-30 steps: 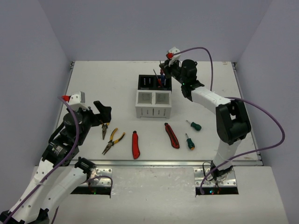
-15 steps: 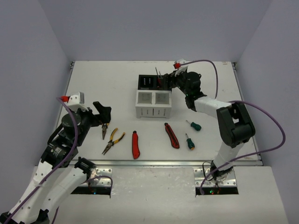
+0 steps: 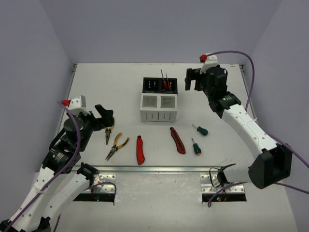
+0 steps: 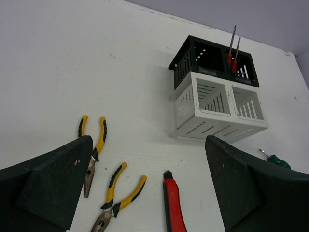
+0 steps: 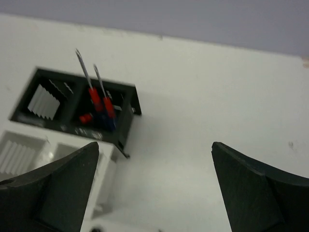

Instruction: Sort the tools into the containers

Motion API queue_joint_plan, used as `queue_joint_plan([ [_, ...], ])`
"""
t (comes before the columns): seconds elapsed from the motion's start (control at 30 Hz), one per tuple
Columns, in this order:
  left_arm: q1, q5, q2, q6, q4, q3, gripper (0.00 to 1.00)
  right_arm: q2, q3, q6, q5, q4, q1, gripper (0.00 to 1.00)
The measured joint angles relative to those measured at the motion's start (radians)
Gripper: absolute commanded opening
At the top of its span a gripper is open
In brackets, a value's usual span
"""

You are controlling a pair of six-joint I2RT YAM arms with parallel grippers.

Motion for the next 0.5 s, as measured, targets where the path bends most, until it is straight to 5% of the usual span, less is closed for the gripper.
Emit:
queue_joint_plan([
  [0.13,0.0,-0.007,0.004,-0.001,0.0,0.0,1.0,-0.013,-0.13,-0.016,0.058,-0.187,-0.001,0.97],
  [0.4,0.0,-0.005,0.026,-0.003,-0.002,0.0,1.0,0.203,-0.242,-0.069,0.093,-0.449,-0.02,0.86],
  [0.5,0.0,-0.003,0.027,-0.003,-0.002,0.0,1.0,0.262,-0.241,-0.094,0.08,-0.487,-0.025,0.71],
])
